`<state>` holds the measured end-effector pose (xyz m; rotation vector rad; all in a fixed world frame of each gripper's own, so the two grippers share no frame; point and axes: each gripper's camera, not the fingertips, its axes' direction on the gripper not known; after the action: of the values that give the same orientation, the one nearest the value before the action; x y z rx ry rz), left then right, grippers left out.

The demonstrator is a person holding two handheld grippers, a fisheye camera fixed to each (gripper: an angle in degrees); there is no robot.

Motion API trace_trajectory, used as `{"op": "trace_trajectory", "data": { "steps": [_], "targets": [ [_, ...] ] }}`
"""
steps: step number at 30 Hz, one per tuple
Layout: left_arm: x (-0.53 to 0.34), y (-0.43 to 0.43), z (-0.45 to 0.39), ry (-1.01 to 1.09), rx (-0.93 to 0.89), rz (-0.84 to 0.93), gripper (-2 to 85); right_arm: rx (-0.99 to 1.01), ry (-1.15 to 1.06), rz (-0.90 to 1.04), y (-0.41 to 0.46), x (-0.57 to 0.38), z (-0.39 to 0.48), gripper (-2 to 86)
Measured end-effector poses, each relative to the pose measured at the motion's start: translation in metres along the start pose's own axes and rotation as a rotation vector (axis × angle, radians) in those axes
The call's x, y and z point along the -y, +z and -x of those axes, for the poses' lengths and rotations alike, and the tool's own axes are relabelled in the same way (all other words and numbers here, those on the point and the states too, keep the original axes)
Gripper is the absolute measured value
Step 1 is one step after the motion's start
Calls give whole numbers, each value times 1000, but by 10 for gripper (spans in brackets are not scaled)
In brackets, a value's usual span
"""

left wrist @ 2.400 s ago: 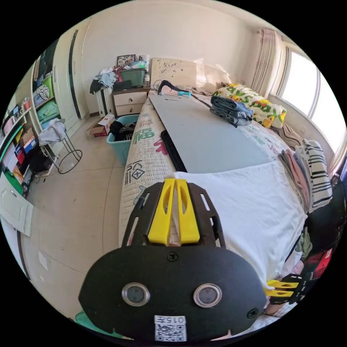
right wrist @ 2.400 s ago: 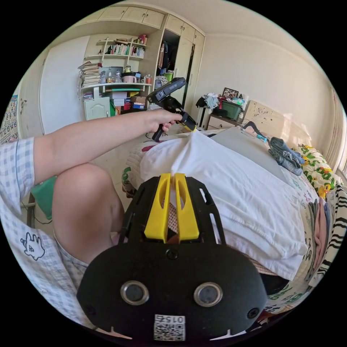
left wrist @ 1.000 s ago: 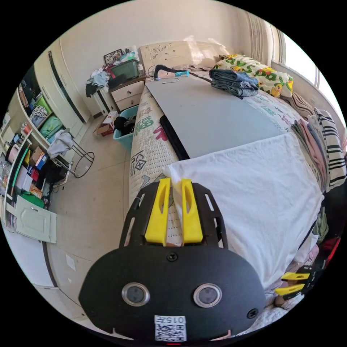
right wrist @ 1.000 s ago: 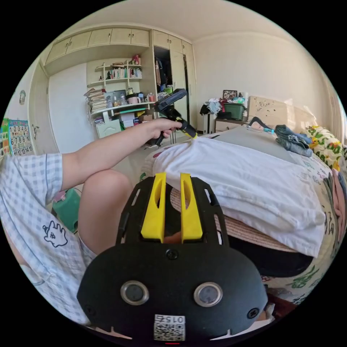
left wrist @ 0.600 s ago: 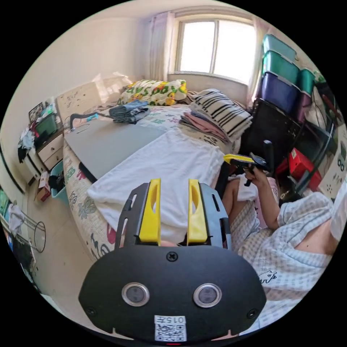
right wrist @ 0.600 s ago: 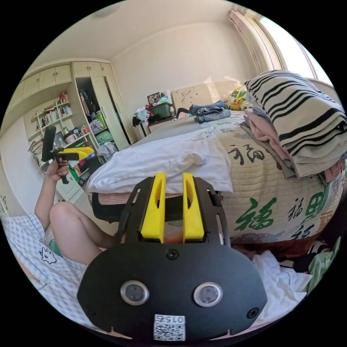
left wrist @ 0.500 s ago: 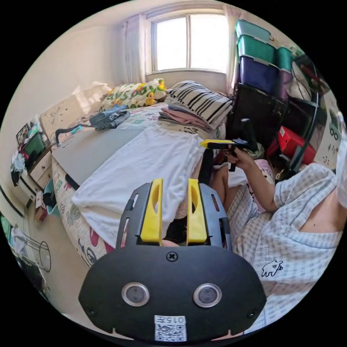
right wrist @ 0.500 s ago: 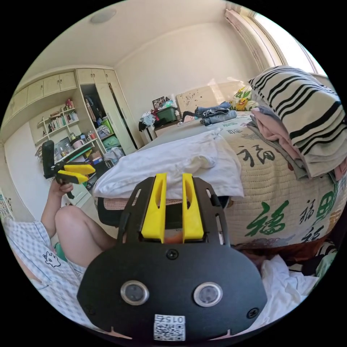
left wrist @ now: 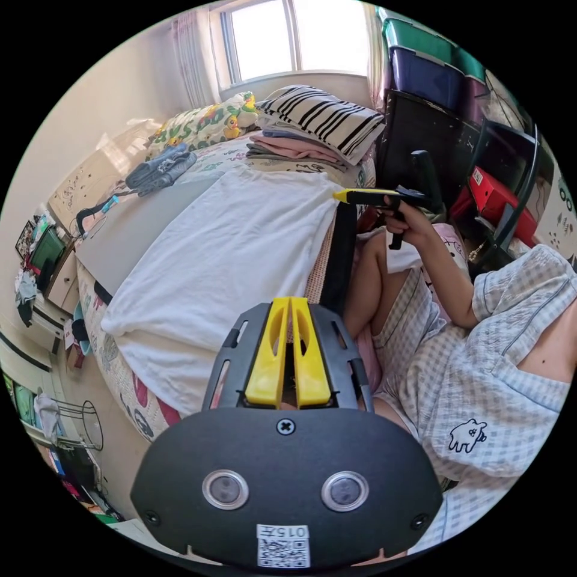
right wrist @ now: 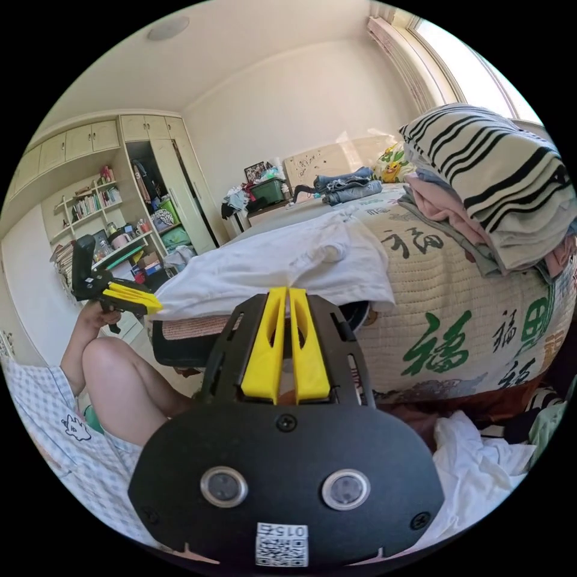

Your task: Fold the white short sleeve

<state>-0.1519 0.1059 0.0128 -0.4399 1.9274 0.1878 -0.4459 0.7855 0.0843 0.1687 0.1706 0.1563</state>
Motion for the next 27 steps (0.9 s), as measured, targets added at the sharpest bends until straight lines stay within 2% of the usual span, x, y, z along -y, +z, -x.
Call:
{"op": "trace_trajectory", "data": {
  "steps": [3, 7, 10, 13, 19, 27],
  "targets": [
    [7, 16, 5, -5, 49, 89, -8, -28, -2, 26, 12, -5, 4, -5],
    [14, 17, 6, 8, 62, 112, -6, -14, 10, -16, 1, -9, 1, 17],
    [15, -7, 16, 25, -52, 7, -3, -80, 32, -97, -24, -16, -10, 66],
    [31, -32, 30, 53, -165, -135, 5, -121, 42, -156, -45, -14, -21, 74],
    [149, -17, 78, -60, -107, -179, 26, -49, 30, -206, -43, 22, -33, 87],
    [333, 137, 162, -284, -81, -69, 66, -29, 64, -167, -17, 40, -45, 95]
  ]
}}
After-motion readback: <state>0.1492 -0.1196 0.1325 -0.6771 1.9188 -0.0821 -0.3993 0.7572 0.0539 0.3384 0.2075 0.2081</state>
